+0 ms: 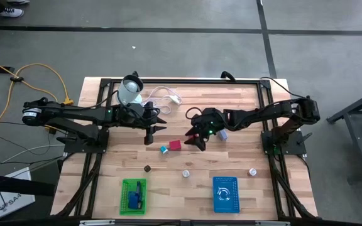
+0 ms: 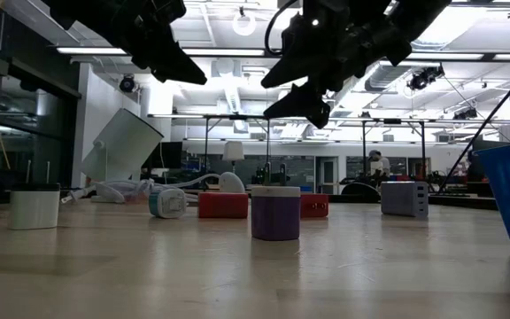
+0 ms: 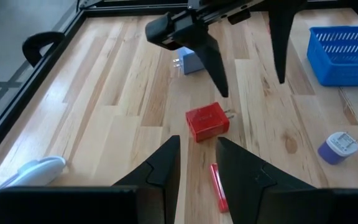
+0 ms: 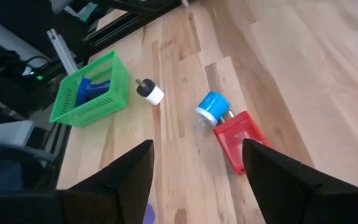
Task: Pick & Place Office items
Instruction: Put the white charger adapter into the blue bin
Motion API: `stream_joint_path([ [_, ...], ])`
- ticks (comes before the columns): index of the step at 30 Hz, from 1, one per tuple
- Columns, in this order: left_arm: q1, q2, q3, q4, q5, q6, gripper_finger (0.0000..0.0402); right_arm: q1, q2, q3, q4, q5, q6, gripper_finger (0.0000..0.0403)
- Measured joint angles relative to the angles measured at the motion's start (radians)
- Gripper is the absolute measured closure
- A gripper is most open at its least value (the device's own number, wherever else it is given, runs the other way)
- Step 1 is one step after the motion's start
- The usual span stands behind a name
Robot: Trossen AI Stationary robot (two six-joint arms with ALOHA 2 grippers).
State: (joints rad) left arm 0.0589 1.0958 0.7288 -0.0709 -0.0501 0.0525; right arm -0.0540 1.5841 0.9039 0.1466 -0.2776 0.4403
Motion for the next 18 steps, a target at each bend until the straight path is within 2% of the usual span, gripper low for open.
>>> stream_joint_path([
  [9, 0.000, 0.000, 0.000, 0.004, 0.000, 0.000, 0.0304, 0.000, 0.000, 0.000, 0.000, 0.122, 0.000, 0.0172],
  [18, 0.000, 0.000, 0.000, 0.004, 0.000, 0.000, 0.0304, -0.002, 0.000, 0.000, -0.009, 0.119, -0.076, 0.0172],
])
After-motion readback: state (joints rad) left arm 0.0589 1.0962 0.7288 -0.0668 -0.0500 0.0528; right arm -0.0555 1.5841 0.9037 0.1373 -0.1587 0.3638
